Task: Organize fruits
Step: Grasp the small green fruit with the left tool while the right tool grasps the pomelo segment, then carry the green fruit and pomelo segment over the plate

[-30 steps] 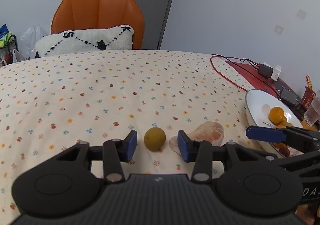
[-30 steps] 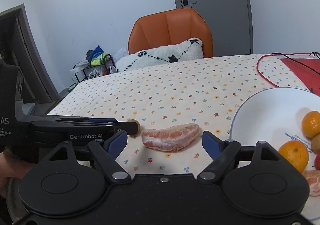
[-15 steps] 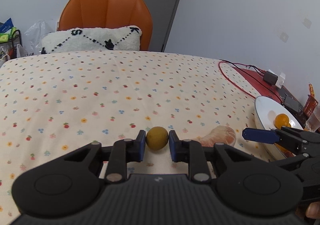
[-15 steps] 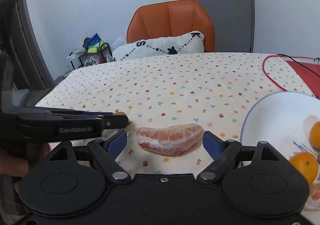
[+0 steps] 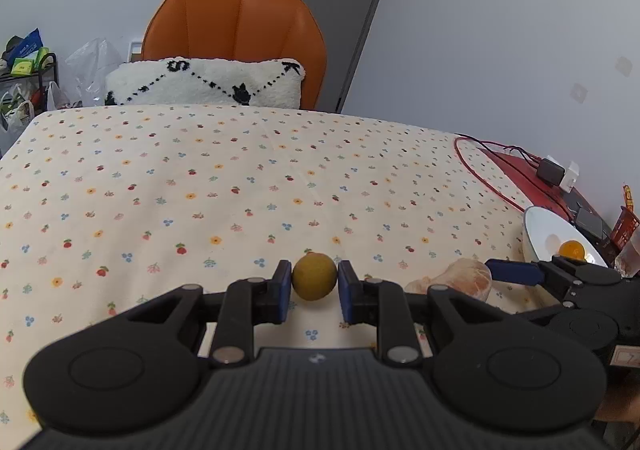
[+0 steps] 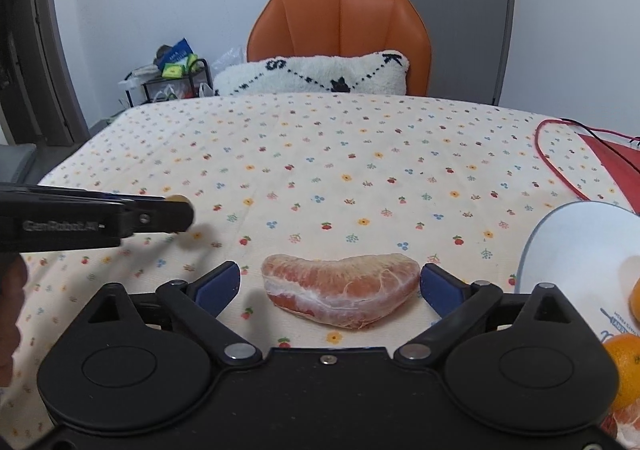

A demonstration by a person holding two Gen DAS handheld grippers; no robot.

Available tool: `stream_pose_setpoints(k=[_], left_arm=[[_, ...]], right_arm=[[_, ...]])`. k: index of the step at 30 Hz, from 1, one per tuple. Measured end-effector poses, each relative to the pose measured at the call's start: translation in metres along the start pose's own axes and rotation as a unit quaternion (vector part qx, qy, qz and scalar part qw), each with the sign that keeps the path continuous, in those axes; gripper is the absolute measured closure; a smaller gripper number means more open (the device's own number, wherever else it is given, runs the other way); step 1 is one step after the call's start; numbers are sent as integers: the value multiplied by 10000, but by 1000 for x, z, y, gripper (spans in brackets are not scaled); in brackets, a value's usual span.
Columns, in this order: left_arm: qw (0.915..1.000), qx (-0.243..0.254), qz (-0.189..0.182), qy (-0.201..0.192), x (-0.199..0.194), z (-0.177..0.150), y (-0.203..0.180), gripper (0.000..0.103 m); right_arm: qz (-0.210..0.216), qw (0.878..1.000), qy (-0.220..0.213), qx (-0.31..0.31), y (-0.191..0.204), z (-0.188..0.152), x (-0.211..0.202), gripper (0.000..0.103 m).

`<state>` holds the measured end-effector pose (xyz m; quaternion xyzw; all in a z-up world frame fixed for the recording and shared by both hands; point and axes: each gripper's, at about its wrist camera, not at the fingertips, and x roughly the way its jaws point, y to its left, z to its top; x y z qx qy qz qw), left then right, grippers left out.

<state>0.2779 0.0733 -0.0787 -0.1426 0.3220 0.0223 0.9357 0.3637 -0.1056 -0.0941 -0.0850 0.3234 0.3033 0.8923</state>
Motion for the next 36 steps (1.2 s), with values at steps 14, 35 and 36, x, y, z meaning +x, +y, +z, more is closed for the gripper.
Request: stream_pose_setpoints(k=[14, 35, 36], left_arm=[[10000, -36, -28, -47, -8, -2, 1, 80], [9991, 289, -184, -257, -24, 6, -43, 80], [9990, 312, -207, -261, -23, 6, -46, 80]], right_arm=[[-213, 9995, -12, -250, 2, -1, 5, 15], [-59, 9965, -830, 68, -18, 9, -55, 17], [-77, 9963, -851, 71, -20, 9, -58, 17]])
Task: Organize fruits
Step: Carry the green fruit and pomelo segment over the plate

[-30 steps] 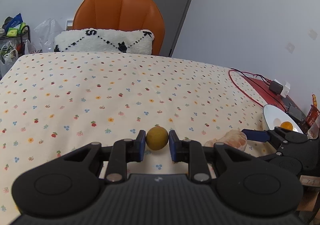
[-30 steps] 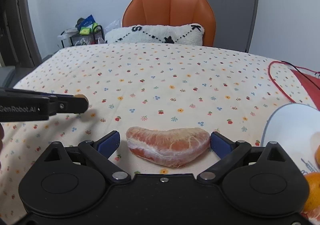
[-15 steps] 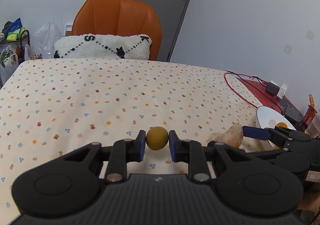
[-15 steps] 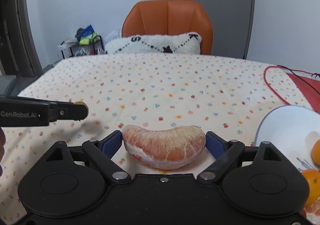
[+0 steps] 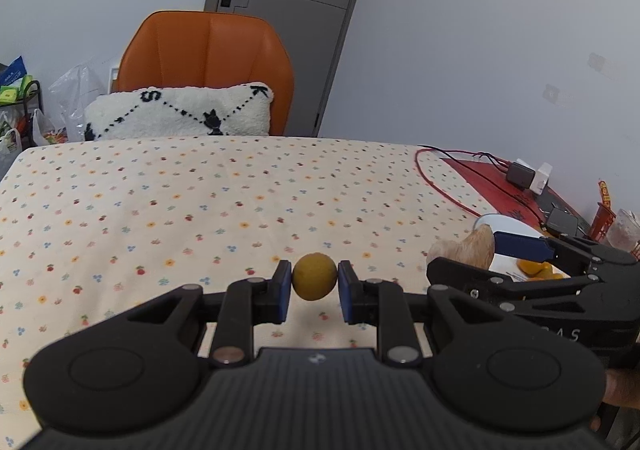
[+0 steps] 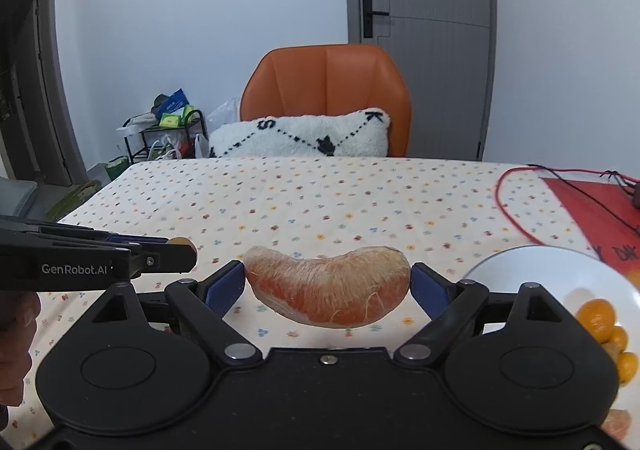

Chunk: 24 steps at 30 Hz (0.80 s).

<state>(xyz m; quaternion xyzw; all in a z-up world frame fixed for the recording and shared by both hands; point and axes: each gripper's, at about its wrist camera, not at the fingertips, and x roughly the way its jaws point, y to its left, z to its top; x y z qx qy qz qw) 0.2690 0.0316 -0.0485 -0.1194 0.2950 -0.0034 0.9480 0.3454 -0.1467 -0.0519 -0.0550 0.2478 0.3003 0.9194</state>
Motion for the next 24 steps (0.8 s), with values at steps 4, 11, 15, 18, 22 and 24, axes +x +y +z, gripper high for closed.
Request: stream_pose_setpoints(k=[4, 11, 15, 18, 22, 24], left_arm=[[9999, 92, -91, 4, 3, 1, -12, 80], [9995, 238, -197, 86, 13, 0, -32, 80], [9993, 286, -213, 107, 18, 0, -40, 80], [9992, 316, -224, 129, 22, -1, -45, 80], [9989, 366, -231, 177, 28, -2, -52, 80], [9988, 384, -241, 207, 31, -3, -54, 80]], right_arm=[[-99, 9999, -47, 51, -12, 0, -7, 17], [-307, 9992, -126, 243, -40, -4, -15, 17], [-402, 9984, -184, 357, -57, -6, -17, 17], [-516, 9975, -278, 401, -67, -9, -19, 16], [-642, 9966, -321, 407, -78, -13, -18, 16], [-677, 9963, -335, 405, -83, -15, -17, 16]])
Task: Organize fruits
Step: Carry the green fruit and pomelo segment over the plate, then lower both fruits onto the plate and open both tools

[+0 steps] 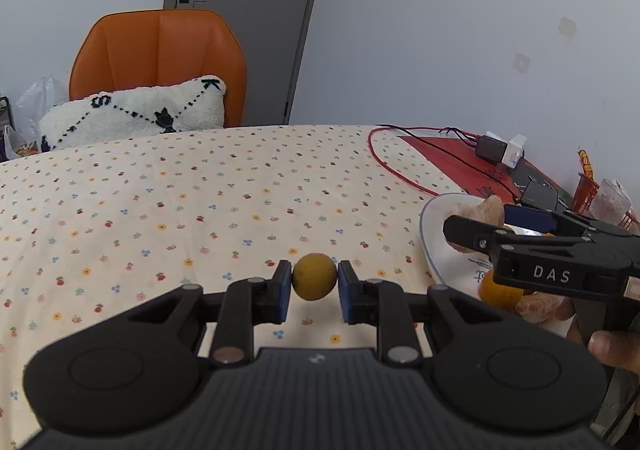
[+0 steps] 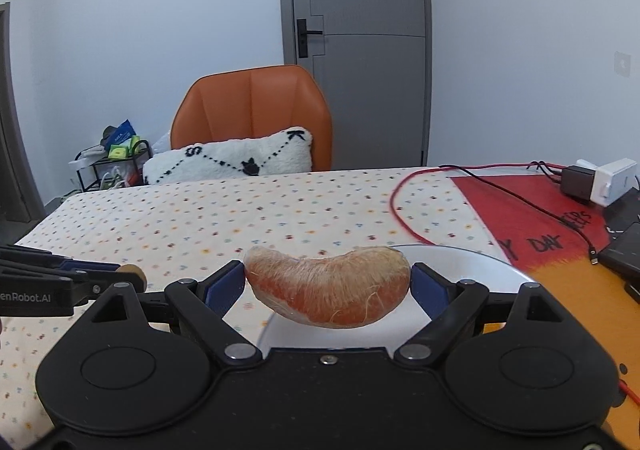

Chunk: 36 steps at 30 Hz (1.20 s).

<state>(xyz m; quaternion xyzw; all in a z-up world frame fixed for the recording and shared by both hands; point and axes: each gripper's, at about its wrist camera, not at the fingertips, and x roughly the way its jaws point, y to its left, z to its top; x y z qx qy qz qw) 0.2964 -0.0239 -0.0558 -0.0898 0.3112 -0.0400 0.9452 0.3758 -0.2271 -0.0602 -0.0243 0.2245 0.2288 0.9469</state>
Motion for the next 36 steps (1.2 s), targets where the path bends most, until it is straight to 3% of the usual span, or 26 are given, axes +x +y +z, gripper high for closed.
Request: stream_pose_setpoints(k=[13, 21, 30, 36], left_arm=[[9999, 56, -89, 70, 14, 3, -12, 80], [9993, 221, -294, -10, 14, 8, -37, 80], [9974, 436, -565, 2, 20, 10, -73, 80], [9961, 538, -695, 7, 24, 12, -93, 80]], right_arm=[[-259, 9996, 58, 28, -15, -1, 11, 15], [-354, 9987, -157, 329, -26, -4, -13, 9], [-352, 9958, -84, 836, -52, -13, -41, 0], [-463, 9941, -129, 973, -66, -21, -57, 0]])
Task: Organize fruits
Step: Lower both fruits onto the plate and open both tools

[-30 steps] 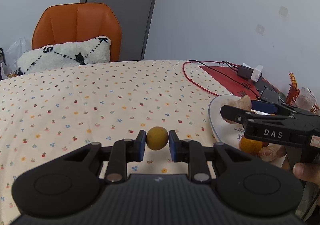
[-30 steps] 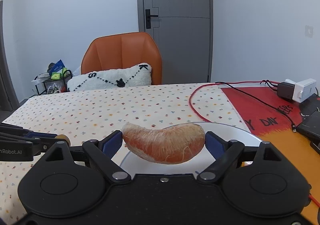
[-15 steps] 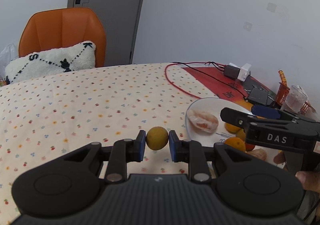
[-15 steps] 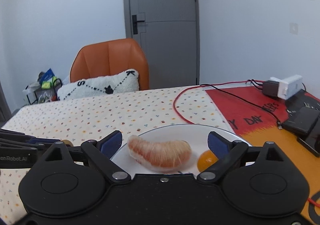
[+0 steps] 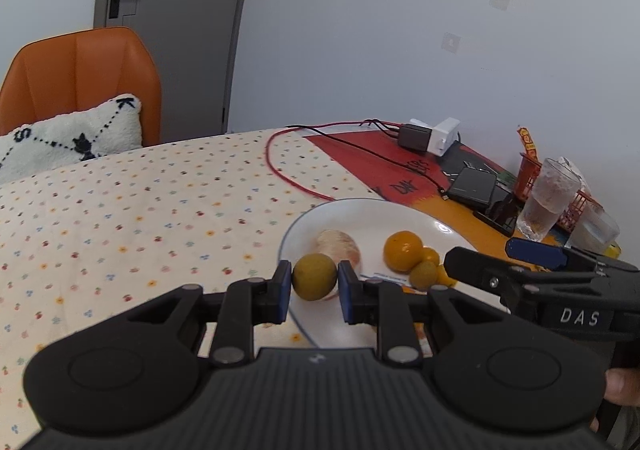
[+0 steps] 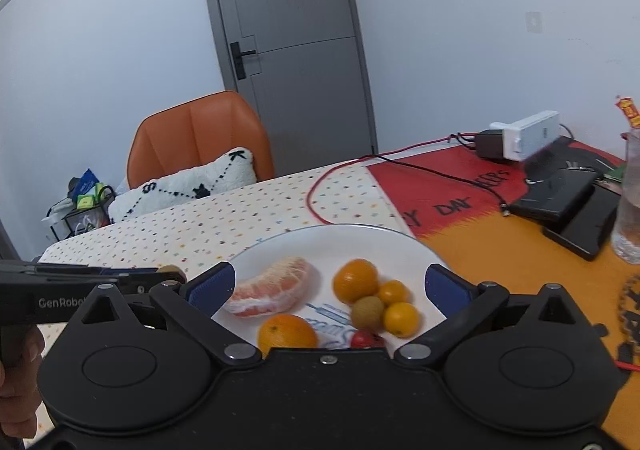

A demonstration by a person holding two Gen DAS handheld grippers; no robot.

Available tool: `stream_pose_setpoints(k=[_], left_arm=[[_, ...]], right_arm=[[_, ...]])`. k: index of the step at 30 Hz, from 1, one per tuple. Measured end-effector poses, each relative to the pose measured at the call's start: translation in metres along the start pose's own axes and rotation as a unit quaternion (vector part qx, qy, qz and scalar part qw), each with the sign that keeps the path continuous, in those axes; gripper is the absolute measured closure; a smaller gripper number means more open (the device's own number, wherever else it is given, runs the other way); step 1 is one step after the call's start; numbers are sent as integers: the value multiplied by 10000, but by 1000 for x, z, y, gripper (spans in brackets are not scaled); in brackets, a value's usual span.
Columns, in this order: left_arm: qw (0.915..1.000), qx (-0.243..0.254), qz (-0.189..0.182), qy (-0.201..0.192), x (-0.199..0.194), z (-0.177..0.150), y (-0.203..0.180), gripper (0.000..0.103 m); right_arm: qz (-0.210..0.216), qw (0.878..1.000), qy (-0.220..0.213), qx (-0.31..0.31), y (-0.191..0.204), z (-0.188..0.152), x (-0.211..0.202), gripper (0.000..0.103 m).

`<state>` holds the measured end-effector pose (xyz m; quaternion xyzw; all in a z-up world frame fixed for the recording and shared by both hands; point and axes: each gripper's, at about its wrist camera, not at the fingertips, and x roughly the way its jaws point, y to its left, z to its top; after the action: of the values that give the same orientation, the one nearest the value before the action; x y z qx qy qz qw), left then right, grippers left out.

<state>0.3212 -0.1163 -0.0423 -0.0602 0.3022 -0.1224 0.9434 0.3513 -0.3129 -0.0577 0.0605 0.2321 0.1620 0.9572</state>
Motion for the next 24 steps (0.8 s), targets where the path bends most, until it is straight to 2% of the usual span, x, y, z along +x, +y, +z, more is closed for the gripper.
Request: stream_pose_setpoints(k=[4, 7, 13, 20, 24], left_arm=[[10000, 37, -30, 81, 4, 4, -8, 80], [9999, 61, -6, 103, 4, 6, -12, 76], [9998, -15, 90, 148, -4, 3, -5, 73], [9995, -146, 244, 101, -24, 0, 9, 58], [9993, -205, 300, 91, -36, -3, 16, 55]], right_arm=[[-91, 9999, -17, 48, -9, -1, -7, 0], [-134, 9998, -51, 106, -14, -2, -12, 0], [-154, 9997, -37, 159, -16, -4, -15, 0], [-49, 10000, -39, 45, -1, -3, -19, 0], [-2, 10000, -44, -17, 8, -3, -24, 0]])
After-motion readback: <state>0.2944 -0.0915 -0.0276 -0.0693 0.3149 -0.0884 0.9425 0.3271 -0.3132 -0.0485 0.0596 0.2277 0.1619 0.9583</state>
